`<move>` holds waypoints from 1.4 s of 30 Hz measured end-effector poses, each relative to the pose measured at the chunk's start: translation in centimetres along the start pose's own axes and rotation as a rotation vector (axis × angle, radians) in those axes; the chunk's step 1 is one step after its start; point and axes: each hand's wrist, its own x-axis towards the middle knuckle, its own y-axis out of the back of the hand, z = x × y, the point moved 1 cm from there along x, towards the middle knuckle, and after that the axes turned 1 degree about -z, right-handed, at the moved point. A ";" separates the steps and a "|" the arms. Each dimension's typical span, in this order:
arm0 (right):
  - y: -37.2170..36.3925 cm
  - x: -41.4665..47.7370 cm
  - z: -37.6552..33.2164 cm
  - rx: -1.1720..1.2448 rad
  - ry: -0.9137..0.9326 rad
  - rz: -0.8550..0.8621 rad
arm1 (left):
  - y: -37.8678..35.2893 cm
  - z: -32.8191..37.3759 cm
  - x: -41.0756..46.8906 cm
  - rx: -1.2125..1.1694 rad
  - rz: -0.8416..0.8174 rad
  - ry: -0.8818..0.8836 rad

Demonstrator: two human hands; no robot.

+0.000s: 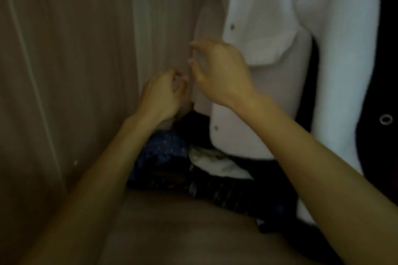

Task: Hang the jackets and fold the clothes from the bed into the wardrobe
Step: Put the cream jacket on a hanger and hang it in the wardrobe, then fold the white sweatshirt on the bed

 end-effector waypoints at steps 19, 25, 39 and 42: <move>8.4 -33.5 -4.3 0.138 -0.475 -0.219 | 0.0 9.2 -31.4 -0.056 -0.356 0.153; 11.4 -41.6 -7.8 0.011 -0.607 -0.213 | 1.0 10.6 -37.0 -0.107 -0.458 0.082; 28.4 -61.0 -22.0 -0.426 -1.168 -0.290 | -1.1 24.1 -53.5 -0.425 -0.902 -0.270; 33.6 -63.5 -24.9 -0.517 -1.244 -0.190 | -0.8 29.1 -56.1 -0.510 -0.973 -0.396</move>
